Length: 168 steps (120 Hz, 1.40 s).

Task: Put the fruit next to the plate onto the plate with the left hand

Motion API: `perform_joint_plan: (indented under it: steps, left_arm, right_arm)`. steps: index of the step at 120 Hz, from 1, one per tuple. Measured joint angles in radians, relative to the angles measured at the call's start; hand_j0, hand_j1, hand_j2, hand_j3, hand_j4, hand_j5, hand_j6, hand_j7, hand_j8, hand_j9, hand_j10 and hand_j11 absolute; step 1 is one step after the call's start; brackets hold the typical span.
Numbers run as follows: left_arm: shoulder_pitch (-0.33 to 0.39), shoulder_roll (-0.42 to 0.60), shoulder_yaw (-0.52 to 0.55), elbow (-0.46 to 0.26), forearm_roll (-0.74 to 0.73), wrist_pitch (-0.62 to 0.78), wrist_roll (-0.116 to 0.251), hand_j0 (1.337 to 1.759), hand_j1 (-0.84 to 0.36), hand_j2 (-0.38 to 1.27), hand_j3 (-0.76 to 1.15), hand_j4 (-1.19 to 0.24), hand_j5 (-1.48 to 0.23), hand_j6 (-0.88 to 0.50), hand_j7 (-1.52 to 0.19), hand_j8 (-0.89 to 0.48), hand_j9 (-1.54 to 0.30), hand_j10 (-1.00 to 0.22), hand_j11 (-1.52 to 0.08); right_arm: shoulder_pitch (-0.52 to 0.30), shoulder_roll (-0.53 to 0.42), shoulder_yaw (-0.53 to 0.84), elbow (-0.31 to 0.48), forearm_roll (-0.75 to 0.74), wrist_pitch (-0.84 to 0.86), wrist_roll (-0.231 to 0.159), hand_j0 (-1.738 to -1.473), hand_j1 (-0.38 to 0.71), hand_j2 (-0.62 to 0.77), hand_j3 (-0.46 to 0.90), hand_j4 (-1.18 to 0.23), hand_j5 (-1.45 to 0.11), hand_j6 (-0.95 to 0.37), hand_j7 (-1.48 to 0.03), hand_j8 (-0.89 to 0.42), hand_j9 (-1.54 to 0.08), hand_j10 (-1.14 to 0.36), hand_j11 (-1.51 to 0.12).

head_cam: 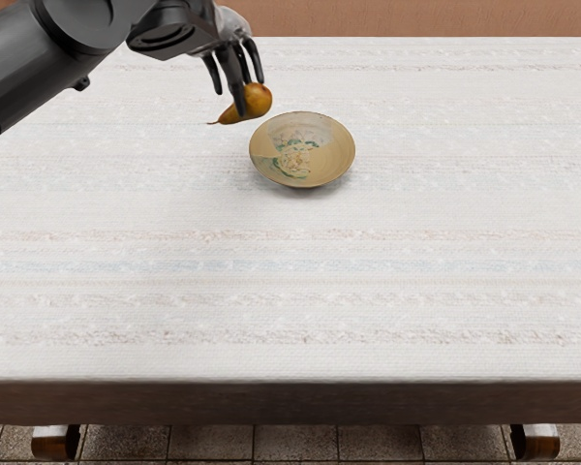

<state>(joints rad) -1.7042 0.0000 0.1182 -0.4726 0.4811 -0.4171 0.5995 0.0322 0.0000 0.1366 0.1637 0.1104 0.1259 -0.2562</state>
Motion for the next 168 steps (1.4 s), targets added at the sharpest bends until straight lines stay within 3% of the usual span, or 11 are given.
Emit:
perform_joint_plan:
  steps: [50,87,101,108,129,168]
  left_arm:
    - [-0.016,0.0,-0.004,-0.078,-0.04,0.008,-0.006,1.65,-0.58,0.92,0.0,-0.65,-1.17,-0.45,-1.16,-0.86,-1.15,-0.87,-1.15]
    - [-0.025,0.0,-0.005,-0.086,-0.053,0.01,-0.007,1.651,-0.58,0.9,0.0,-0.67,-1.18,-0.45,-1.15,-0.86,-1.15,-0.87,-1.15]
    - [-0.029,0.0,-0.005,-0.093,-0.051,0.022,-0.012,1.653,-0.56,0.82,0.0,-0.7,-1.16,-0.47,-1.14,-0.86,-1.14,-0.86,-1.13]
    - [-0.029,0.0,-0.005,-0.106,-0.048,0.081,-0.021,1.654,-0.49,0.67,0.0,-0.66,-1.04,-0.48,-1.03,-0.78,-1.03,-0.78,-1.03]
    - [-0.022,0.0,-0.004,-0.136,-0.047,0.242,-0.046,1.656,-0.13,0.31,0.0,-0.38,-0.58,-0.31,-0.57,-0.43,-0.57,-0.43,-0.57]
    - [-0.014,0.0,-0.006,-0.156,-0.051,0.285,-0.053,1.658,0.19,0.07,0.0,-0.14,-0.19,-0.12,-0.19,-0.15,-0.19,-0.15,-0.19]
  right_arm:
    - [0.0,0.0,0.0,0.0,0.0,0.0,0.0,-1.658,-0.31,-0.01,0.0,-0.03,-0.04,-0.03,-0.04,-0.03,-0.04,-0.03,-0.04]
    - [0.0,0.0,0.0,0.001,0.0,0.0,0.0,-1.658,-0.31,-0.01,0.0,-0.03,-0.04,-0.03,-0.04,-0.03,-0.04,-0.03,-0.04]
    - [0.001,0.0,0.0,0.001,-0.001,0.001,0.0,-1.658,-0.31,-0.01,0.0,-0.03,-0.04,-0.03,-0.04,-0.03,-0.04,-0.03,-0.04]
    - [0.001,0.0,0.0,0.002,-0.001,0.001,0.0,-1.658,-0.31,-0.01,0.0,-0.03,-0.04,-0.03,-0.04,-0.03,-0.04,-0.03,-0.04]
    - [0.001,0.0,0.0,0.002,-0.001,0.001,0.0,-1.658,-0.31,-0.01,0.0,-0.03,-0.04,-0.03,-0.04,-0.03,-0.04,-0.03,-0.04]
    - [0.001,0.0,0.0,0.002,-0.001,0.001,0.0,-1.658,-0.31,-0.01,0.0,-0.03,-0.04,-0.03,-0.04,-0.03,-0.04,-0.03,-0.04]
